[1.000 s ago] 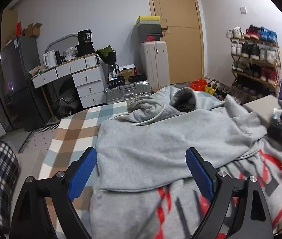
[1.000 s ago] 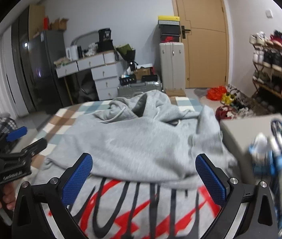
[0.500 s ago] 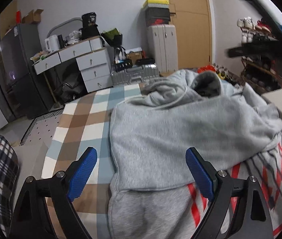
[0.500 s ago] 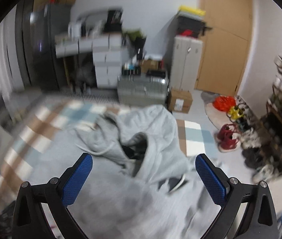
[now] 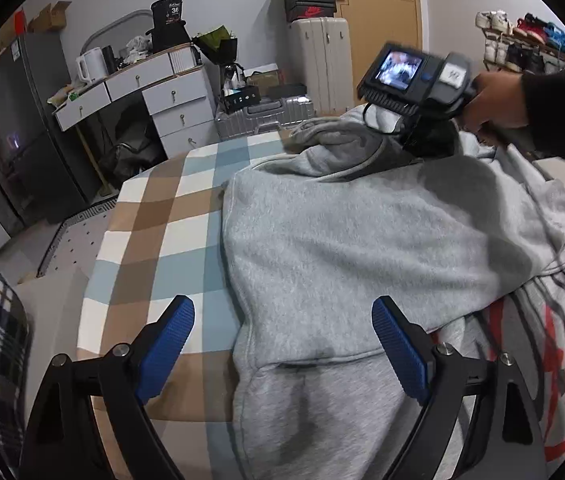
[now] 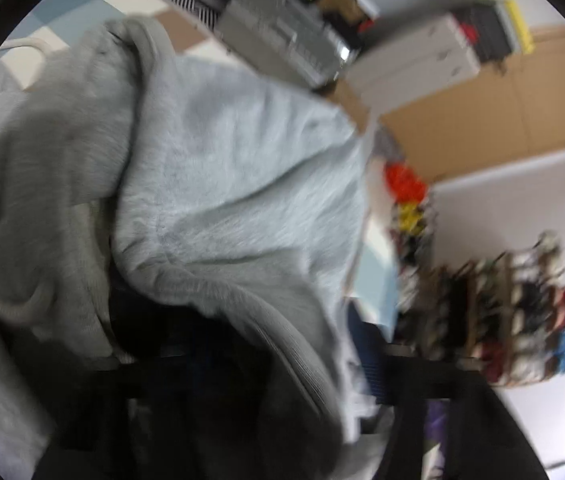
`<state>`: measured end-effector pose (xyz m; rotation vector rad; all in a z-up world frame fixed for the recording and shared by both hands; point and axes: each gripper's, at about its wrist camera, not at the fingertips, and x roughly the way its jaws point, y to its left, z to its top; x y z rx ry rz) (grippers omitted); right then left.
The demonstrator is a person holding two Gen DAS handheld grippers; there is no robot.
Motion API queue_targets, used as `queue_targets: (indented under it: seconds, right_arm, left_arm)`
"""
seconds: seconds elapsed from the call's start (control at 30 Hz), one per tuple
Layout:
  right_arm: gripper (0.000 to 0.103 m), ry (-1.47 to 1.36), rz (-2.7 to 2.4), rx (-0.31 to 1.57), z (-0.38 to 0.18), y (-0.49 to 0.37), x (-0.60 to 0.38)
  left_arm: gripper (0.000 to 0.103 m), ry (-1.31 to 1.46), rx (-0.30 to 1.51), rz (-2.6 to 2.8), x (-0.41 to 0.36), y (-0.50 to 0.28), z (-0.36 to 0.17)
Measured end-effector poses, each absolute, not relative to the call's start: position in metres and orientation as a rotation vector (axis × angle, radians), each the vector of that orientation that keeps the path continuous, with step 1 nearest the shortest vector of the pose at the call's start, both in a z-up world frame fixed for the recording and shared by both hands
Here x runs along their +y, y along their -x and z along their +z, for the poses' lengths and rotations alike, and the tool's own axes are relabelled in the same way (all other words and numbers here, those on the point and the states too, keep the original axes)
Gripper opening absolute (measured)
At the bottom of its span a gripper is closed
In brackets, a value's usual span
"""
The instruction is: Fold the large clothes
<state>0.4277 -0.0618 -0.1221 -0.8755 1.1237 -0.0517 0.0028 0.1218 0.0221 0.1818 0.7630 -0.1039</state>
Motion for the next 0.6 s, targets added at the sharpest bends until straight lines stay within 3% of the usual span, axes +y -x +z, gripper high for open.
queue_targets:
  seconds: [0.07,0.37,0.53,0.6]
  right_arm:
    - [0.005,0.81,-0.053,1.125,-0.116,-0.431,-0.067]
    - [0.006,0.229,-0.134,0.798,-0.001,-0.407,-0.156]
    - [0.008,0.242,-0.178,0.924,-0.024,-0.405,-0.19]
    - [0.021,0.28,-0.149,0.968,-0.031,-0.406,-0.189]
  left_arm:
    - [0.088,-0.189,0.758,-0.104,0.119,-0.003,0.024]
    - [0.088,-0.17,0.8,-0.122,0.121,0.003,0.023]
    - [0.088,-0.161,0.795,-0.128,0.121,0.005,0.025]
    - [0.088,-0.169,0.801,-0.132,0.119,0.004,0.023]
